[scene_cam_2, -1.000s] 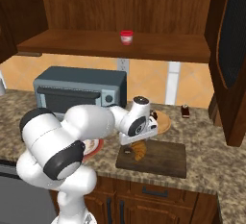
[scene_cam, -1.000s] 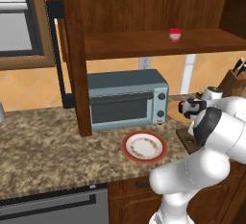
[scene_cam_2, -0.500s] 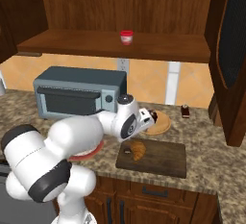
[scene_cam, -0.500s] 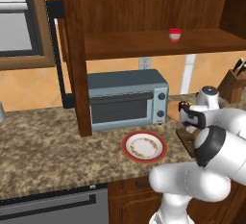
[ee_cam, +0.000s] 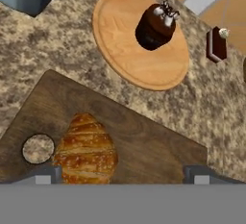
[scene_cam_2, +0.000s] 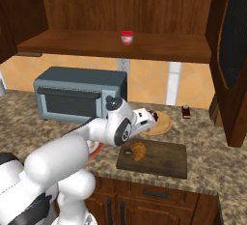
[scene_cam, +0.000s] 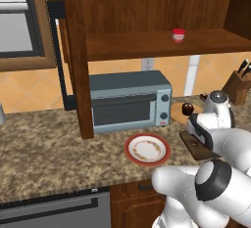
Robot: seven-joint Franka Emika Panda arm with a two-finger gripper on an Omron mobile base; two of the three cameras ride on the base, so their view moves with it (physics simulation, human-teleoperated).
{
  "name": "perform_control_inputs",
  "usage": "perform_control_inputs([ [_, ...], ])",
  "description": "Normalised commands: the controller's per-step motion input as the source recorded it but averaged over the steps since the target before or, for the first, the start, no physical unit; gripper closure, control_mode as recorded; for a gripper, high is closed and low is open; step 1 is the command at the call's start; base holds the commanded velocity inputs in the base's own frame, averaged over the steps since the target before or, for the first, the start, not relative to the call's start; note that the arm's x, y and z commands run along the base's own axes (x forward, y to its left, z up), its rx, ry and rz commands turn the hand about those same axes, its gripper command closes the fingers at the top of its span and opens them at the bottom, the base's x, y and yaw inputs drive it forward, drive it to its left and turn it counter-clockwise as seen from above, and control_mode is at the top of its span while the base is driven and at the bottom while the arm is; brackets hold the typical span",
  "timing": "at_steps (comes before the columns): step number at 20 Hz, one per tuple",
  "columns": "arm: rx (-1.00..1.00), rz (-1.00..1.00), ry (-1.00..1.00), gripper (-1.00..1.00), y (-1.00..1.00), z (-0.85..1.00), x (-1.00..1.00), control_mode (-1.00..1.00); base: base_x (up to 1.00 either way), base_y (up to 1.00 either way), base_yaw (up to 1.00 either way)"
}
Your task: From the different types of pastries on the counter, select a croissant and place it on the cutting board. Then retrieve a jar of jam from the cabinet and place it alongside the croissant on the cutting board.
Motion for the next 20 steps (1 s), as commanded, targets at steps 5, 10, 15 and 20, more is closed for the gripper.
perform_control_inputs([
  [5, -0.15, -0.16, -0.12, -1.0, 0.16, 0.14, -0.32, -1.0, 0.0, 0.0, 0.0],
  [10, 0.14, 0.08, -0.17, -1.0, -0.05, 0.99, -0.26, -1.0, 0.0, 0.0, 0.0],
  [15, 0.43, 0.1, -0.07, -1.0, -0.44, 1.0, -0.39, -1.0, 0.0, 0.0, 0.0],
  [20, 0.33, -0.01, -0.05, -1.0, -0.2, 0.75, -0.32, -1.0, 0.0, 0.0, 0.0],
])
